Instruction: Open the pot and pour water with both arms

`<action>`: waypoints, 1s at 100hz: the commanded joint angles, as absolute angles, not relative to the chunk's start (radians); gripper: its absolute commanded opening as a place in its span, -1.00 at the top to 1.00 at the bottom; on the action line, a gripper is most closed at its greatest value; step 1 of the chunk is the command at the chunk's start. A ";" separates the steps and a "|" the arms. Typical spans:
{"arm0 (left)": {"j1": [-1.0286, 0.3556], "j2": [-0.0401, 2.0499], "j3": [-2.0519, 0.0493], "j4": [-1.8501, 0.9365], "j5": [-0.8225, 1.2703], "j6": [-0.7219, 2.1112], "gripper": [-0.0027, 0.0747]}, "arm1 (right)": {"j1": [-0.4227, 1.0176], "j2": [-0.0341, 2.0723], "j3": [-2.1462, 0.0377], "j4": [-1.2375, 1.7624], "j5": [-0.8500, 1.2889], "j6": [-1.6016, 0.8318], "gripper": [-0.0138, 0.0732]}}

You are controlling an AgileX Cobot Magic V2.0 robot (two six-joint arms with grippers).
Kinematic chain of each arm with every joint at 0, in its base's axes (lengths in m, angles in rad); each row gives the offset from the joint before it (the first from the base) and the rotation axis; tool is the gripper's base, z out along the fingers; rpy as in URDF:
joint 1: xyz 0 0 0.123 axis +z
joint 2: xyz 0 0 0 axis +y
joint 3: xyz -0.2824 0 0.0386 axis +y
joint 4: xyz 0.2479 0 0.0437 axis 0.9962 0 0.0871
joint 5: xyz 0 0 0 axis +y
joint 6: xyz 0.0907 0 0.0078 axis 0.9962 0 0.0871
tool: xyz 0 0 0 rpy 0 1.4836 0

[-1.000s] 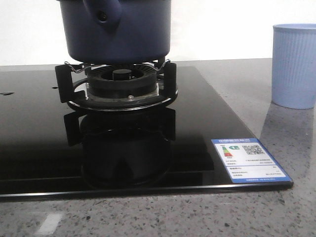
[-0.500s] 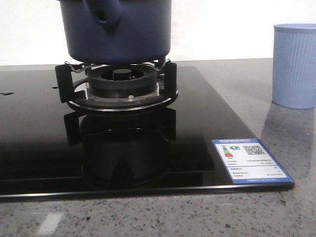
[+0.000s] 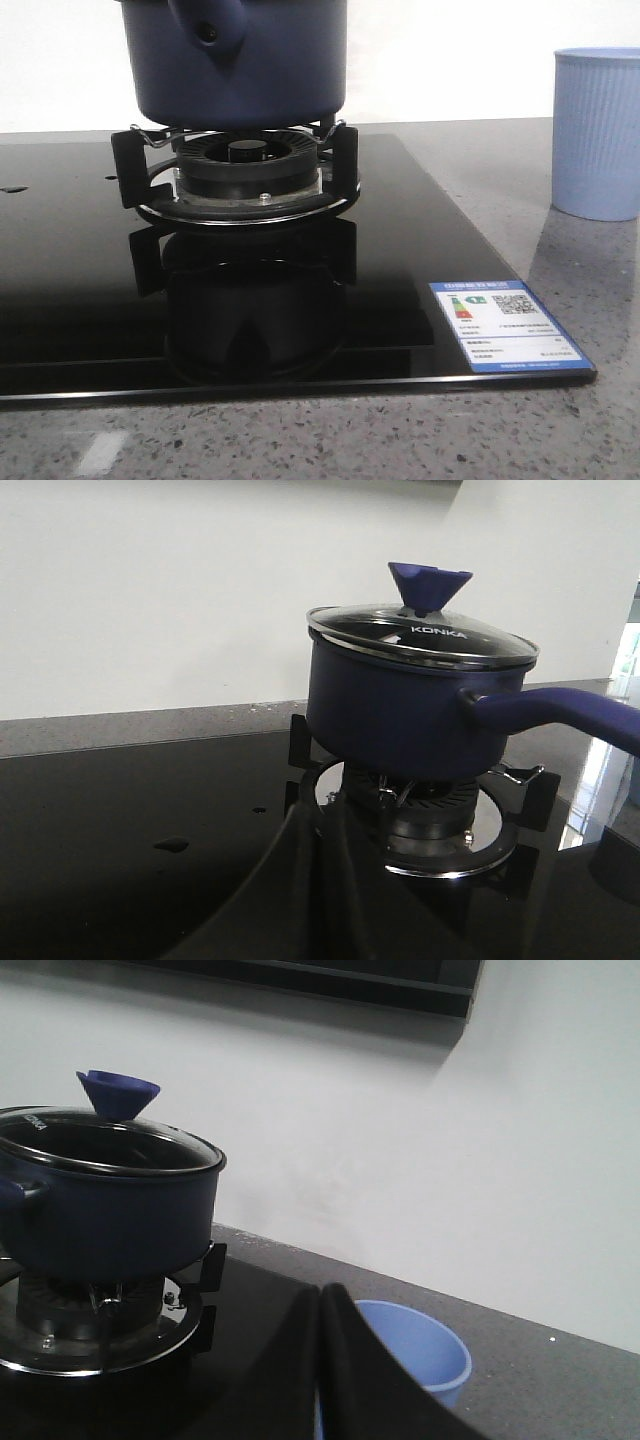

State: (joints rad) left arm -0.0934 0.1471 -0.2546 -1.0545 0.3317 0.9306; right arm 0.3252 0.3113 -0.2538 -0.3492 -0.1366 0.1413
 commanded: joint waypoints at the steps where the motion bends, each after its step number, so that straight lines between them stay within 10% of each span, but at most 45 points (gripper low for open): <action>1: -0.101 0.156 -0.279 -1.088 0.285 0.922 0.98 | 0.326 0.314 -0.282 -0.357 -0.202 0.142 0.82; 46: -0.101 0.156 -0.279 -0.951 0.187 0.909 0.98 | 0.326 0.314 -0.282 -0.357 -0.202 0.142 0.82; 74: -0.101 0.156 -0.161 0.039 -0.063 -0.017 0.98 | 0.326 0.314 -0.282 -0.357 -0.202 0.142 0.82; 100: -0.101 0.110 0.035 0.105 -0.190 -0.170 0.98 | 0.326 0.314 -0.282 -0.357 -0.202 0.142 0.82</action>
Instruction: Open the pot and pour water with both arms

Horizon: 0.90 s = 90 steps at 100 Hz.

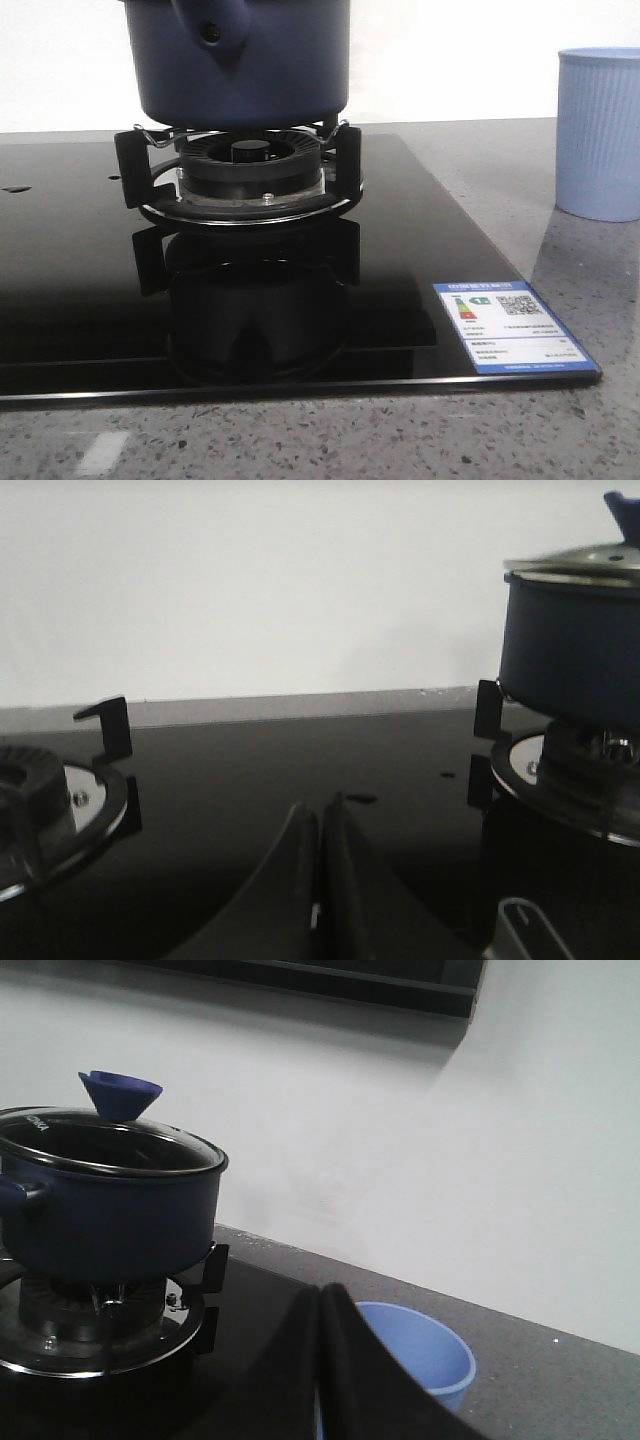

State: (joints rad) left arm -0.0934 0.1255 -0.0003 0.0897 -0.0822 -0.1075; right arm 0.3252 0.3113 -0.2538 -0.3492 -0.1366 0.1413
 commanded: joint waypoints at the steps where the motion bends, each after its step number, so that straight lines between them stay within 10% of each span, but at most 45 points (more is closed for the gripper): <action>1: -0.101 0.103 0.038 0.105 -0.187 -0.171 0.98 | 0.326 0.314 -0.282 -0.357 -0.202 0.142 0.82; 90: -0.101 -0.029 0.039 -0.006 0.317 -0.173 0.98 | 0.326 0.314 -0.282 -0.357 -0.202 0.142 0.82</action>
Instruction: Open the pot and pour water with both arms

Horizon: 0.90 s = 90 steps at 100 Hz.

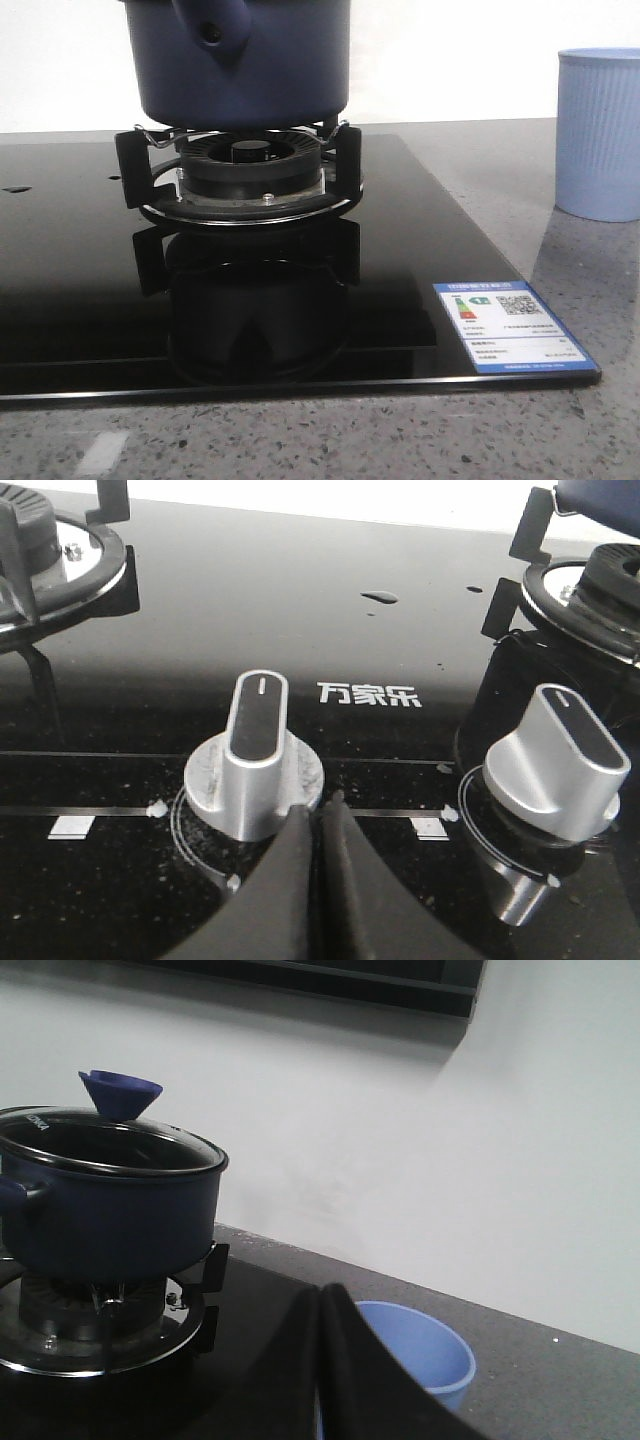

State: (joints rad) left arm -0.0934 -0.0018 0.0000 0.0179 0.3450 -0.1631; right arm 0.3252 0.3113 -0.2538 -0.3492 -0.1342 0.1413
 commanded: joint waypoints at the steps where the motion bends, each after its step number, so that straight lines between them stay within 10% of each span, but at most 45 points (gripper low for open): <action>1: -0.101 -0.029 0.039 -0.006 0.317 -0.173 0.98 | 0.326 0.314 -0.282 -0.357 -0.202 0.142 0.82; 90: -0.101 -0.029 0.039 -0.006 0.317 -0.173 0.98 | 0.291 0.311 -0.262 -0.357 -0.047 0.142 0.82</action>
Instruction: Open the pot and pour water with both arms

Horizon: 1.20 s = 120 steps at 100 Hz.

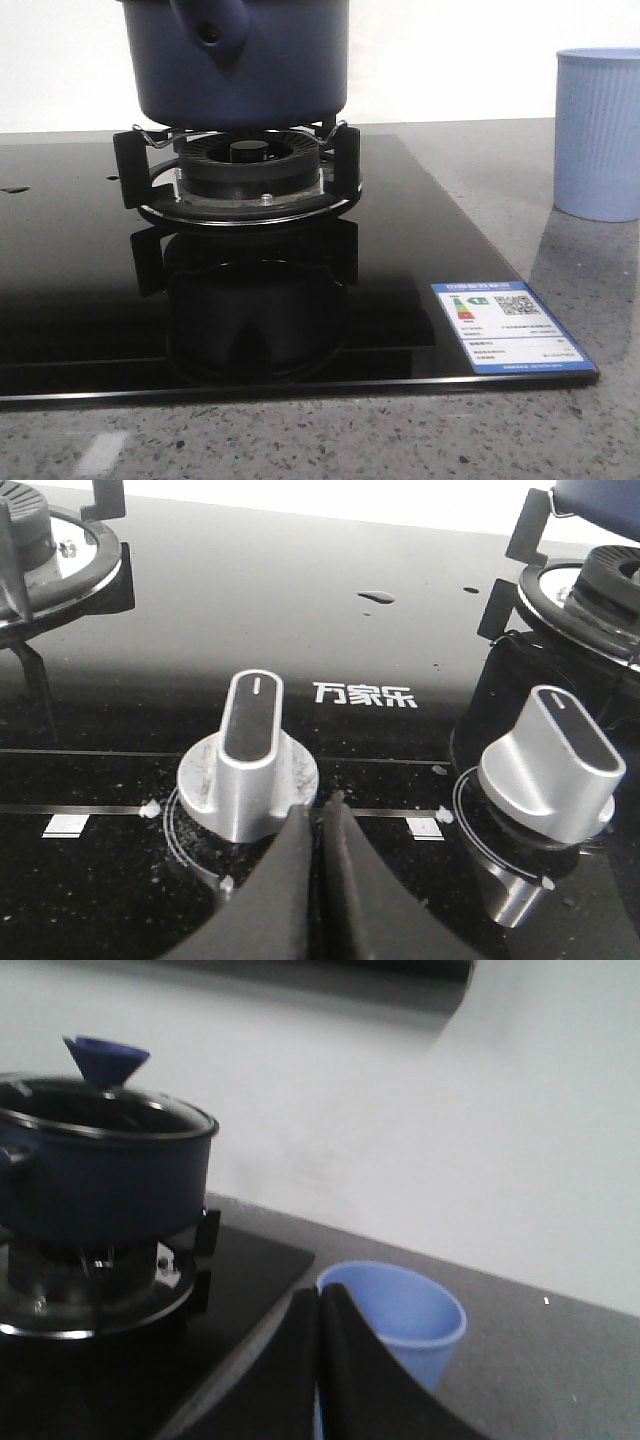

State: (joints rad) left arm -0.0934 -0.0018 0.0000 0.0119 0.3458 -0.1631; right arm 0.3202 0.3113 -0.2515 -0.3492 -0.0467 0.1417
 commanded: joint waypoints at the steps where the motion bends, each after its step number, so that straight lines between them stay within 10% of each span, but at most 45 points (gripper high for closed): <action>1: -0.101 -0.029 0.039 -0.006 0.317 -0.173 0.98 | 0.287 0.311 -0.259 -0.357 -0.047 0.142 0.82; 120: -0.101 -0.029 0.039 -0.006 0.317 -0.173 0.98 | 0.080 -0.033 0.020 -0.191 0.310 0.009 0.82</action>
State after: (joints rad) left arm -0.0934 -0.0018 0.0000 0.0084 0.3474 -0.1631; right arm 0.0846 -0.0099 0.0139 -0.1929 0.3282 0.0219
